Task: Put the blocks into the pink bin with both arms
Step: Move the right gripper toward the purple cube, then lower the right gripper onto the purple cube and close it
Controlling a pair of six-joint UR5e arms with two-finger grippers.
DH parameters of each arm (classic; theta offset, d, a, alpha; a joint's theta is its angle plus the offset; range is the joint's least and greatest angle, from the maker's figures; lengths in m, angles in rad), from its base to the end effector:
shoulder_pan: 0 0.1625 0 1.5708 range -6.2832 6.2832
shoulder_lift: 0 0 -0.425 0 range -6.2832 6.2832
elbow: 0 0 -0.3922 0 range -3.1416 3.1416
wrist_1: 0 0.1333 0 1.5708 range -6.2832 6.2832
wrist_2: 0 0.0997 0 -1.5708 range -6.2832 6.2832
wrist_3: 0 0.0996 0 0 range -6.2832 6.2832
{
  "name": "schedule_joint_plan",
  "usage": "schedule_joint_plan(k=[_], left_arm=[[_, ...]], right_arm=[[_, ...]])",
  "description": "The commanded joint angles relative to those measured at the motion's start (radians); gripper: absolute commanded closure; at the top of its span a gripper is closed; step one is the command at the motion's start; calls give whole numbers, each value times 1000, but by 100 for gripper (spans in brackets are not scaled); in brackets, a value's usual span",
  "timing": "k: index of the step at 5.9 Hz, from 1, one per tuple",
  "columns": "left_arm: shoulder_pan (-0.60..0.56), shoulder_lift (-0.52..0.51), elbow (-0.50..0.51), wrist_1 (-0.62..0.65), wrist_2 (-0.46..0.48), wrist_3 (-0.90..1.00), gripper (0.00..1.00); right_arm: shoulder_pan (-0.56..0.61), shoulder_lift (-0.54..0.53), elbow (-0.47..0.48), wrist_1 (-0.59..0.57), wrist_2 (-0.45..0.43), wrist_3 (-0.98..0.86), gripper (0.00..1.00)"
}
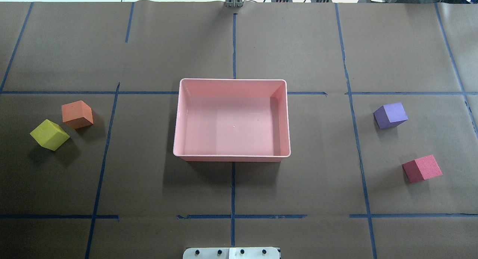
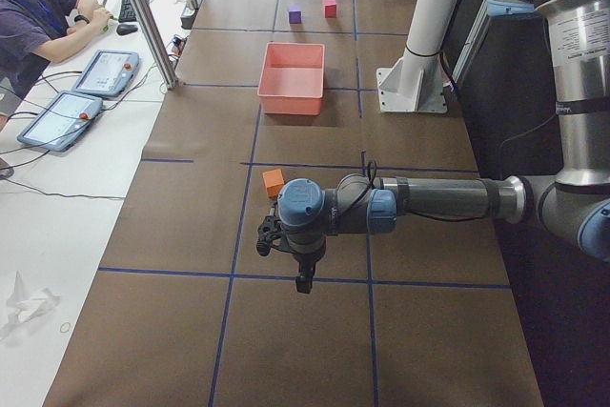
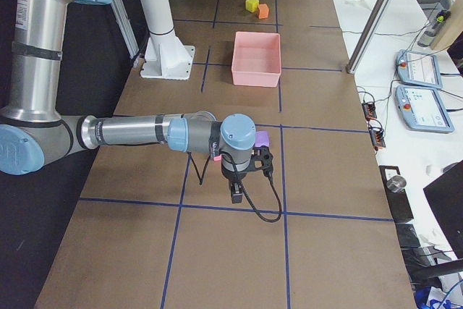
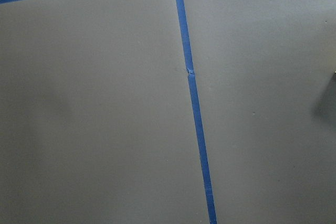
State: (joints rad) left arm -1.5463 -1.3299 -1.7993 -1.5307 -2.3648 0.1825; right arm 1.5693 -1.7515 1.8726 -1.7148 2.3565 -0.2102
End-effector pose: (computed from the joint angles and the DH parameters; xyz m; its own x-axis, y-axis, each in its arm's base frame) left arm -0.0528 -0.3881 0.6550 0.6856 0.1613 -0.7099 -0.1514 0.9854 0.0777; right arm 0.0622 -0.4111 0.6059 0.6910 -0.1938 0.6963 0.1490 0.9809 0.1251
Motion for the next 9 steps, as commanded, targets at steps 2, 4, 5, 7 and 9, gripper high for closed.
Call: schedule_joint_plan(k=[2,4,5,7,9], left_arm=[[2,-2,-3,-8,-1,2,0],[2,-2,-3,-8,-2,2,0],[2,-2,-3,-8,-2,2,0],[2,-2,-3,-8,-2,2,0],[2,2,-3,-6,-2,2,0]], right_arm=[[-61,20,-3,108,-6,-3,0],[-211,171,-27,144,-6,216,0],[-304,255,-36,146,-25,332,0],[-476,293,-128,426,-107,641,0],[-555,293,-208,552,-169,718,0]])
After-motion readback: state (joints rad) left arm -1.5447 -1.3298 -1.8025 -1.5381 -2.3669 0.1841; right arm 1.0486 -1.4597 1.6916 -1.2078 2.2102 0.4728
